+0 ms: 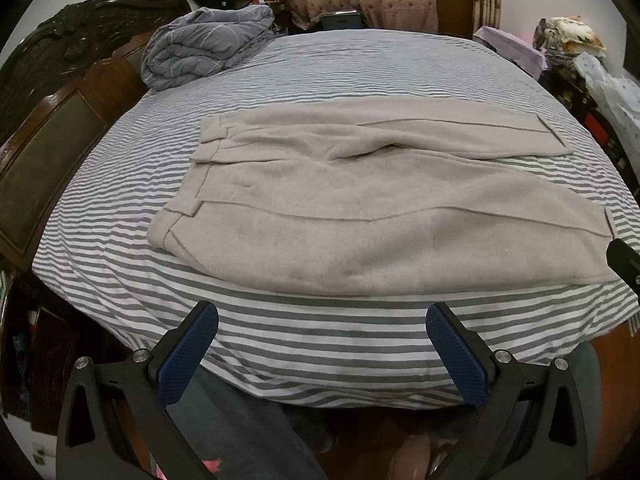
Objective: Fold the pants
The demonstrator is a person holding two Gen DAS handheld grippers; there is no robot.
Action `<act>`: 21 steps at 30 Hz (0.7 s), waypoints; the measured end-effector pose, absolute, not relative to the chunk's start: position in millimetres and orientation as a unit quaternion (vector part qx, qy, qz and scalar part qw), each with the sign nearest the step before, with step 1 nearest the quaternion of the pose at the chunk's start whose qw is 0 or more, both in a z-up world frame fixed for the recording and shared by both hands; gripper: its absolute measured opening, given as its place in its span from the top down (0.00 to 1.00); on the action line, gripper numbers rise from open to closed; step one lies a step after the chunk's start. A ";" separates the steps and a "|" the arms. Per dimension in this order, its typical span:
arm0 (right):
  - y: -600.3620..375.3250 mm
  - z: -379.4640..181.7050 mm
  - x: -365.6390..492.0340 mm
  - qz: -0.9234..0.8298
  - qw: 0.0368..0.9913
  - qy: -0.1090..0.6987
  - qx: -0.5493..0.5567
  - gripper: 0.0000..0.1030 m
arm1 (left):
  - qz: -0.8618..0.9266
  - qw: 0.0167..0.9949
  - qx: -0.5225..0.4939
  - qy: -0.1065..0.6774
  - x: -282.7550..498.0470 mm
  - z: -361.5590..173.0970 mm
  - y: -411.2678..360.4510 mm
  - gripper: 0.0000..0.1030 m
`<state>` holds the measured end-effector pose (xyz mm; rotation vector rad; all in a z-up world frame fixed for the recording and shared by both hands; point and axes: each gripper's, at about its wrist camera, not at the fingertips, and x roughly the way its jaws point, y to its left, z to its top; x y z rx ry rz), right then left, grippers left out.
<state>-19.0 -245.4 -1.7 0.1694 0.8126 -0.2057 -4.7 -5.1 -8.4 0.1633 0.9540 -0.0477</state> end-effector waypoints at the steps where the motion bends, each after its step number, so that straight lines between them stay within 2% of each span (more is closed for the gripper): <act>1: -244.2 -1.5 -18.8 -0.100 0.910 0.394 0.082 0.00 | -0.021 0.885 0.080 0.459 -4.9 -8.9 -5.7 0.00; 21: -244.8 0.0 -19.8 -0.097 0.911 0.392 0.084 0.00 | -0.038 0.888 0.074 0.453 -3.7 -12.1 -8.5 0.00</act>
